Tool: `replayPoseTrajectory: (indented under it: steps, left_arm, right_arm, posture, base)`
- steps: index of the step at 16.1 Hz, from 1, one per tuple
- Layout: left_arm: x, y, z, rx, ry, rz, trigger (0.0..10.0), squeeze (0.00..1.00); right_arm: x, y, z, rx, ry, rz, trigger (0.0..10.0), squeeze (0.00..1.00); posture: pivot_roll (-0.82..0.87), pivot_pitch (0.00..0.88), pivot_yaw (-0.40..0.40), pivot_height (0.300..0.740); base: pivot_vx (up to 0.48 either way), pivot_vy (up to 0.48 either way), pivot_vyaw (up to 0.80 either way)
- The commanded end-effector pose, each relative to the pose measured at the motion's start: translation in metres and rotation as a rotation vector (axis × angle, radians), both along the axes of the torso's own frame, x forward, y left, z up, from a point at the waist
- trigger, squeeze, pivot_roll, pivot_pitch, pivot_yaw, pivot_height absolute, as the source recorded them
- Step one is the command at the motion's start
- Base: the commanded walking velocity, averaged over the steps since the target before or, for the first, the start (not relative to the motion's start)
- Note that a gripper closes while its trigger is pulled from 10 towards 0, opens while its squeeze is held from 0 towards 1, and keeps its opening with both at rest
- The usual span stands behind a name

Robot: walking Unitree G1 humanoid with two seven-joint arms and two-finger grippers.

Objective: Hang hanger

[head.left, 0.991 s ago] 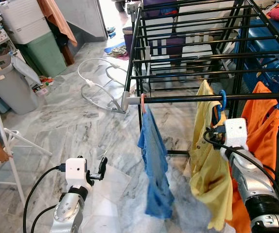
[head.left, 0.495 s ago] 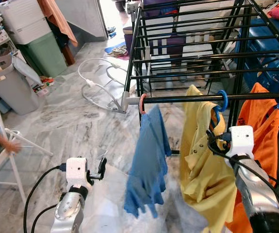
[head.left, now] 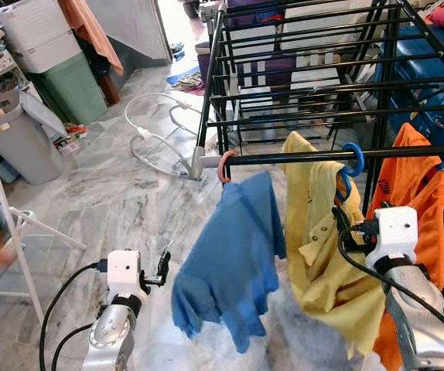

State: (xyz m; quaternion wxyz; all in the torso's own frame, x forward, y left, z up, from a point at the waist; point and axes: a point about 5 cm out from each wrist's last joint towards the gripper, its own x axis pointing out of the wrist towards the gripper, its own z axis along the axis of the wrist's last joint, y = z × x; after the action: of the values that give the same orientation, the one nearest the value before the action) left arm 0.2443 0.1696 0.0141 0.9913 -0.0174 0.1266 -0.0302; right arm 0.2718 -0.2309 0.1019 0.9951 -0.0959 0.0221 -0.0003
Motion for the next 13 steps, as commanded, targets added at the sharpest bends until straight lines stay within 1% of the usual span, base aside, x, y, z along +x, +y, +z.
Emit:
replayPoseTrajectory:
  steps: [1, 3, 5, 6, 7, 13]
  left_arm:
    - [0.0016, 0.0057, -0.0002, 0.031, 0.008, 0.006, 10.0, 0.0]
    - [0.0037, 0.0044, -0.0003, 0.03, 0.011, 0.01, 10.0, 0.0]
    - [0.0035, 0.0041, -0.0012, 0.031, 0.014, 0.015, 10.0, 0.0]
    - [0.0032, 0.0033, -0.002, 0.031, 0.016, 0.016, 10.0, 0.0]
    - [0.0029, 0.0029, -0.0026, 0.031, 0.017, 0.016, 10.0, 0.0]
    - [0.0023, 0.0009, -0.0055, 0.028, 0.026, 0.025, 10.0, 0.0]
  right_arm:
    - [-0.0006, 0.0109, 0.0027, 0.011, -0.008, 0.027, 10.0, 1.0]
    - [-0.001, 0.0174, 0.002, 0.013, -0.004, 0.046, 10.0, 1.0]
    - [-0.0004, 0.0174, 0.003, 0.01, -0.001, 0.047, 10.0, 1.0]
    - [-0.0002, 0.0163, 0.0033, 0.007, 0.002, 0.048, 10.0, 0.97]
    - [-0.0003, 0.0158, 0.003, 0.004, 0.006, 0.049, 10.0, 0.96]
    - [0.0002, 0.0165, 0.0015, -0.003, 0.024, 0.065, 10.0, 0.96]
  posture:
    - [-0.22, 0.0, 0.184, 0.74]
    - [-0.23, 0.0, 0.181, 0.74]
    - [-0.23, 0.0, 0.178, 0.74]
    - [-0.23, 0.0, 0.171, 0.74]
    - [-0.23, 0.0, 0.168, 0.74]
    - [-0.23, 0.0, 0.158, 0.74]
  base:
    - [0.0, 0.0, 0.0]
    - [0.0, 0.0, 0.0]
    - [0.0, 0.0, 0.0]
    - [0.0, 0.0, 0.0]
    - [0.0, 0.0, 0.0]
    - [-0.309, 0.0, 0.0]
